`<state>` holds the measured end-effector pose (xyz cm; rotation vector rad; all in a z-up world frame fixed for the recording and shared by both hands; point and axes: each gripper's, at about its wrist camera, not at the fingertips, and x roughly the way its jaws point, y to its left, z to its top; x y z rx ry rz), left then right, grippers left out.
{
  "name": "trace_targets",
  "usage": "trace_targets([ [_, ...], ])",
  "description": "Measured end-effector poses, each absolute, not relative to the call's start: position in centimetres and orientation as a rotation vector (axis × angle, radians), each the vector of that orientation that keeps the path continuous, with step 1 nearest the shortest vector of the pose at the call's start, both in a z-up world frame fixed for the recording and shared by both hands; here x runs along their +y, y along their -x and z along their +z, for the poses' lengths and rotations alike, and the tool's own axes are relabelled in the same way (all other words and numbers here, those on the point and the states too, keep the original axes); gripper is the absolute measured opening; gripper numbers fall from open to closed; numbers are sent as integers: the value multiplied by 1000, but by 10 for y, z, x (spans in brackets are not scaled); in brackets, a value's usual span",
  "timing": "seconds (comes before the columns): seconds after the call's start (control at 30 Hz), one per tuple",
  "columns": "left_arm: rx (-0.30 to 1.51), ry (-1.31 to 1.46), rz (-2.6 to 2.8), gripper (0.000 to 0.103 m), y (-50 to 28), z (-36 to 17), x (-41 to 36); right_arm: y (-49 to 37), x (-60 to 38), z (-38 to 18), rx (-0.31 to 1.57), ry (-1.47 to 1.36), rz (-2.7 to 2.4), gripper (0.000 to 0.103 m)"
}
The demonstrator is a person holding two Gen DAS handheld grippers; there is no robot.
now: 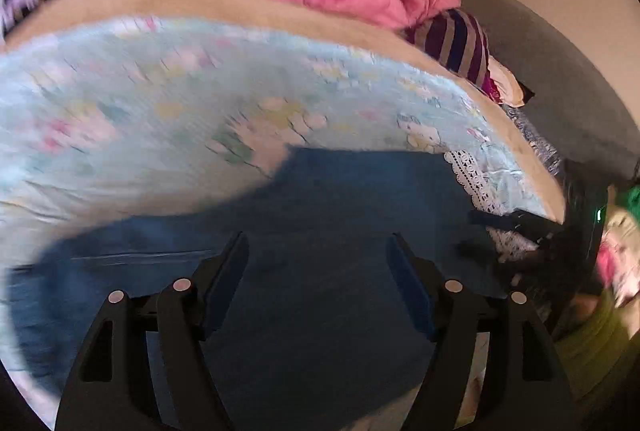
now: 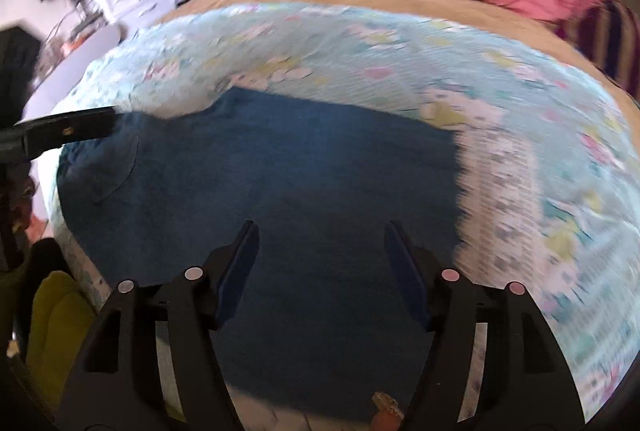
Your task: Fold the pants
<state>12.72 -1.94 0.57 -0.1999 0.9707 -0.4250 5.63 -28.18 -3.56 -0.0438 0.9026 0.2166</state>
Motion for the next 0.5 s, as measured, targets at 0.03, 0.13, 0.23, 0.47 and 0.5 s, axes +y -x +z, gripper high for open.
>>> trace_targets([
  [0.03,1002,196,-421,71,-136,-5,-23,-61,-280,-40,922,63,205,59],
  [0.13,1081,132,-315,71,-150,-35,-19,-68,-284,-48,950,78,172,62],
  [0.23,1050,133,-254,71,-140,-34,2,-67,-301,-52,957,29,122,69],
  [0.47,995,180,-208,70,-123,-34,37,-62,-319,-59,947,-63,104,72],
  [0.5,995,166,-203,70,-123,-33,35,-63,-318,-59,950,-55,101,73],
])
